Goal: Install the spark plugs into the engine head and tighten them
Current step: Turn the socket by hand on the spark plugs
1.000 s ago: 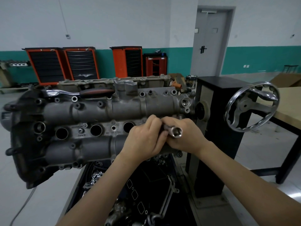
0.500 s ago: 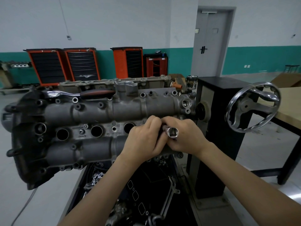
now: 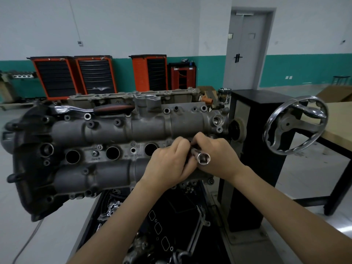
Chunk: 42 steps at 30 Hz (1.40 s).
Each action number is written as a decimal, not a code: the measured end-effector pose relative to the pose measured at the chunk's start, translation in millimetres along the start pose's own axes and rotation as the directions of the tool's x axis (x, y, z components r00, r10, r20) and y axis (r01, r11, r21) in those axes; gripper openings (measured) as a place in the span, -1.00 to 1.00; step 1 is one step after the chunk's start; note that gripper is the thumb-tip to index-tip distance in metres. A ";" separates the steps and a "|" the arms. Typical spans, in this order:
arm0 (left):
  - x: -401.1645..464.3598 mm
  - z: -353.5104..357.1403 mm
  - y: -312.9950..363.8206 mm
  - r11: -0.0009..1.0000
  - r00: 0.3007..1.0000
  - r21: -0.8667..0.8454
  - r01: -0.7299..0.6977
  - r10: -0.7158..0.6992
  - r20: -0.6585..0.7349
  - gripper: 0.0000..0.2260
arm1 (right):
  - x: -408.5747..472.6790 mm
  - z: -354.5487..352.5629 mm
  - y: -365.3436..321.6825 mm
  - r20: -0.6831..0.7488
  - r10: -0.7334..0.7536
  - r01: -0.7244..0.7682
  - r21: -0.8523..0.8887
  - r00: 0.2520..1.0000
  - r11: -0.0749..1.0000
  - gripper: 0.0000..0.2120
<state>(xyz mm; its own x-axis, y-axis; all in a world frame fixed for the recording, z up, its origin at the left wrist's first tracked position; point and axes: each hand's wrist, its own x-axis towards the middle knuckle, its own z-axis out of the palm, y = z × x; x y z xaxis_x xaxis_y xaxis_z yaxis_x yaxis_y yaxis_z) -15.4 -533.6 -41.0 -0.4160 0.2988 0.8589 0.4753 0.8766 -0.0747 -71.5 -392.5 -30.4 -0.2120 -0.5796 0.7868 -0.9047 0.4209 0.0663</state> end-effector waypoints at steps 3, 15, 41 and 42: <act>0.9 -0.6 1.0 1.000 1.000 0.012 0.018 -0.018 0.017 -0.73 | -1.6 -0.5 0.0 0.046 -0.025 0.024 0.016 0.999 1.000 -0.68; 0.0 1.3 -1.2 0.997 1.000 0.073 -0.015 0.016 -0.009 -0.75 | -0.2 1.1 1.5 0.050 0.030 -0.031 0.016 0.998 0.999 -0.91; -1.5 1.6 1.1 0.998 0.999 -0.040 0.047 -0.047 -0.018 -0.74 | -1.0 1.2 2.4 0.068 -0.001 -0.001 0.028 0.998 1.000 -0.83; -1.0 1.4 0.7 0.998 0.999 -0.031 0.048 -0.049 -0.024 -0.74 | -0.8 2.0 2.3 0.058 0.008 -0.010 0.022 0.998 1.000 -0.89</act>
<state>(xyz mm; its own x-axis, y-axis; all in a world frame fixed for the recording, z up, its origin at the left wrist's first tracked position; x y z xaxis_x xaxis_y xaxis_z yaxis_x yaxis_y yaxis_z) -15.7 -532.7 -42.7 -0.4197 0.2465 0.8736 0.4790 0.8777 -0.0175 -74.2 -392.5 -32.1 -0.2408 -0.6158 0.7502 -0.9106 0.4108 0.0449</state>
